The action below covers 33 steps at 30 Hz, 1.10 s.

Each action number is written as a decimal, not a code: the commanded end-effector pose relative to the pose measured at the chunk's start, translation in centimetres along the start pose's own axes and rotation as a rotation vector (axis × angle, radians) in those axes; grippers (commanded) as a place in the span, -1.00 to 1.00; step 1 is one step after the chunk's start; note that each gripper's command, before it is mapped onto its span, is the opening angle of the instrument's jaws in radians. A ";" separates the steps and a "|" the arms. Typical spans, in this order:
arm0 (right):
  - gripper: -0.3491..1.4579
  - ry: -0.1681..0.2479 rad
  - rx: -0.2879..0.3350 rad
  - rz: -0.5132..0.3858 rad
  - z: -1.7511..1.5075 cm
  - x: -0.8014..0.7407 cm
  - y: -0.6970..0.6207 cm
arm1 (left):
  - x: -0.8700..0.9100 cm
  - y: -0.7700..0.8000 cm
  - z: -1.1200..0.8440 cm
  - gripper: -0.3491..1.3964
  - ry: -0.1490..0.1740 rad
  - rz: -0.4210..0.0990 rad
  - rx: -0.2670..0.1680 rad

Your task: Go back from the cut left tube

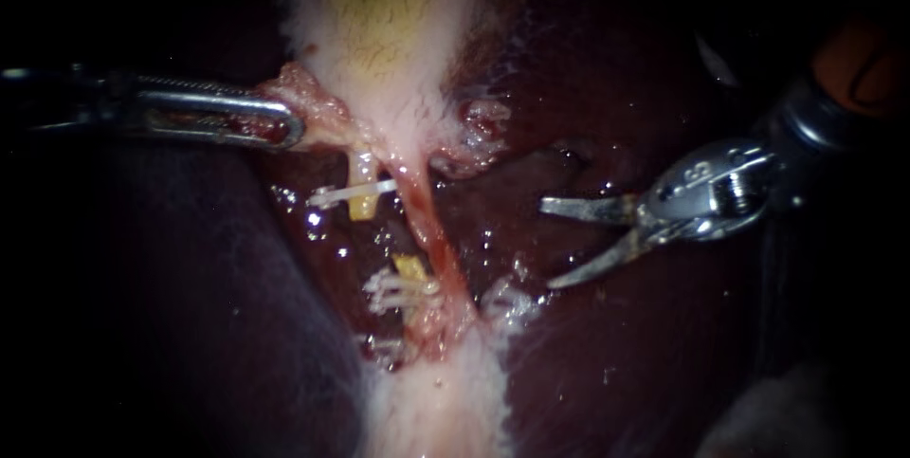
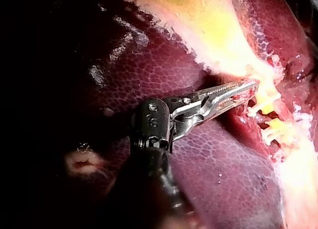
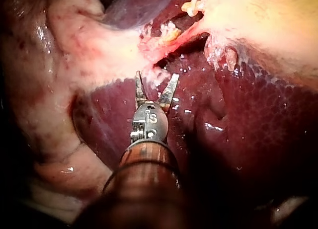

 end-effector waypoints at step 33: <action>0.97 -0.004 0.004 0.004 -0.04 0.00 0.00 | -0.21 -0.43 0.52 -1.00 -0.003 0.017 0.004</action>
